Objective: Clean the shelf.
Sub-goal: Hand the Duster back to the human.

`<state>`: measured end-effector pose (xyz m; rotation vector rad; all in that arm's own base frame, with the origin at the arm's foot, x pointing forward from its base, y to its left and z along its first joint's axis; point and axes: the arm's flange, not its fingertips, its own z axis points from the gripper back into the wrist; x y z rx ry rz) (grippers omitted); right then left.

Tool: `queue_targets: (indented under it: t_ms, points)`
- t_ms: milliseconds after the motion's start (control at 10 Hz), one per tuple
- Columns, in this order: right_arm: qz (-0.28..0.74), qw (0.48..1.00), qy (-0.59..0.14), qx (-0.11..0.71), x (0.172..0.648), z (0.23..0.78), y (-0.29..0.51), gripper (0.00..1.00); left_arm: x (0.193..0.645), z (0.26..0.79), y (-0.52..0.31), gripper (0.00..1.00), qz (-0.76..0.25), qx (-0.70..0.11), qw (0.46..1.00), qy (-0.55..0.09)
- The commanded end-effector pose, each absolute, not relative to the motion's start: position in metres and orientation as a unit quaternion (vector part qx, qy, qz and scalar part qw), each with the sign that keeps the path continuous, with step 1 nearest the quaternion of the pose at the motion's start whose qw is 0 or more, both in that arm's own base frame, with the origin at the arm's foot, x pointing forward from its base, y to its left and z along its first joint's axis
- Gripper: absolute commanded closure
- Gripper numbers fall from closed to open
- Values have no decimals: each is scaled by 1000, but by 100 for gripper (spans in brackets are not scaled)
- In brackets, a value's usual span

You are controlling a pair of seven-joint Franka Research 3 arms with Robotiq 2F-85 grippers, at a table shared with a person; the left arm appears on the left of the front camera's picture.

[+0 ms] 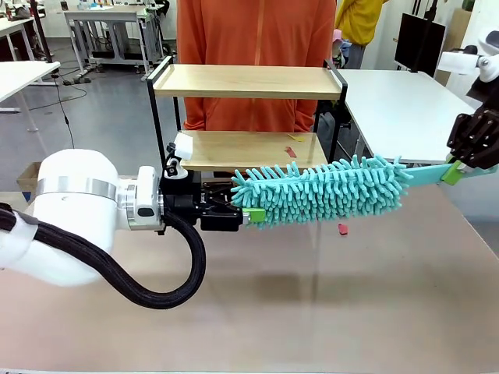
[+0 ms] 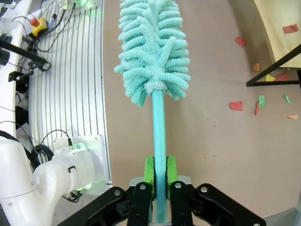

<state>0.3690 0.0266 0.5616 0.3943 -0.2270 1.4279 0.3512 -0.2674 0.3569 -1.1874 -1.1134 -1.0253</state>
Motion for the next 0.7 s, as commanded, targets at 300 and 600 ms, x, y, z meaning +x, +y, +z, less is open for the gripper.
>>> queue_targets:
  t_ms: [300,600]
  points:
    - [649,729,-114,188,368,563,27,87,355,357,-279,0,-403,-545,557,-480]
    - [649,729,-114,188,368,563,27,87,354,355,-281,59,-389,-562,558,-470]
